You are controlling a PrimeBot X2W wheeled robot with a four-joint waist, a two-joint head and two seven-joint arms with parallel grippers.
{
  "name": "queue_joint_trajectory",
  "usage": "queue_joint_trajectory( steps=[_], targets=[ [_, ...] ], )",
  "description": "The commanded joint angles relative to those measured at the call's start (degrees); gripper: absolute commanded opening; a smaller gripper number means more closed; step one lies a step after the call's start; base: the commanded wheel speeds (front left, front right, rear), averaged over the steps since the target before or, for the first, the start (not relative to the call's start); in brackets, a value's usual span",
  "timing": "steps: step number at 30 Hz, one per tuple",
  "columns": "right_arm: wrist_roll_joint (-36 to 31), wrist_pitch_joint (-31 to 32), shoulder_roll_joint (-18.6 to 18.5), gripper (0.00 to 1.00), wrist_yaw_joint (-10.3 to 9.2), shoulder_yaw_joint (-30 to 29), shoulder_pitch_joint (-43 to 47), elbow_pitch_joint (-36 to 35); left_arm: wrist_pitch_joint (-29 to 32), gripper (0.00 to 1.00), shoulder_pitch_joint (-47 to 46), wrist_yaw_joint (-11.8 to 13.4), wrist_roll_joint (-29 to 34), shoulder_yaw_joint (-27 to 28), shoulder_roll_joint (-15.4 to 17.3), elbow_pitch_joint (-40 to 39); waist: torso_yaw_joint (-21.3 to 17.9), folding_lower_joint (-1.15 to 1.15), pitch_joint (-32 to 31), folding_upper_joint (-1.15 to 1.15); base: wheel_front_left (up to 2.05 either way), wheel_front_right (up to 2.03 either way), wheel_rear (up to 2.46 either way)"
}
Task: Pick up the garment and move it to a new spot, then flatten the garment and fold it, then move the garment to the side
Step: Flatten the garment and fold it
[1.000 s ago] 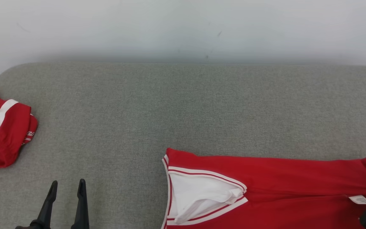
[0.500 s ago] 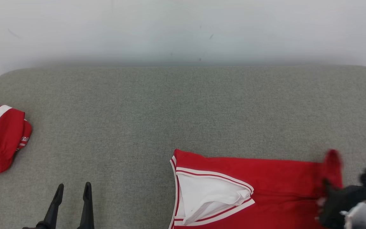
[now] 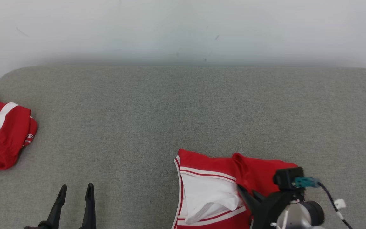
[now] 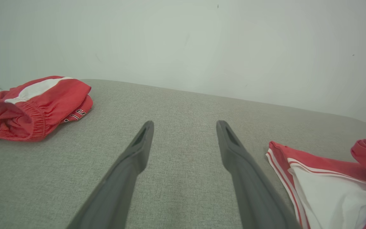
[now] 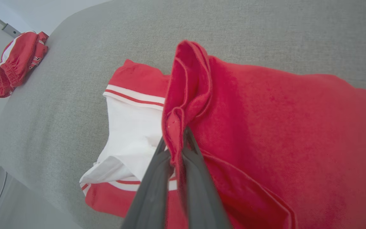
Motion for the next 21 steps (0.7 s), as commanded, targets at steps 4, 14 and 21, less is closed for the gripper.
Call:
queue_joint_trajectory(
  steps=[4, 14, 21],
  targets=[
    [0.1, -0.1, -0.1, 0.0, -0.1, 4.1, -3.7, 2.1, -0.4, 1.0, -0.8, 0.1, -0.3, -0.2, 0.3, 0.5, 0.2, 0.0, 0.3, 0.0, 0.0, 0.0, 0.0],
    [2.6, -0.4, -0.1, 0.0, -0.1, 14.8, -11.4, 10.7, -1.0, 1.0, -2.0, -0.4, -0.3, -1.6, 0.1, 2.7, 1.9, 0.0, 0.2, 0.0, 0.0, 0.0, 0.0],
    [1.8, -1.8, 0.0, 0.41, -0.1, 14.7, -12.9, 15.1, -1.6, 1.0, -1.4, -0.9, -1.0, -1.6, 0.6, 3.7, 3.4, 0.0, 0.0, 0.0, 0.0, 0.0, 0.0]
  ],
)
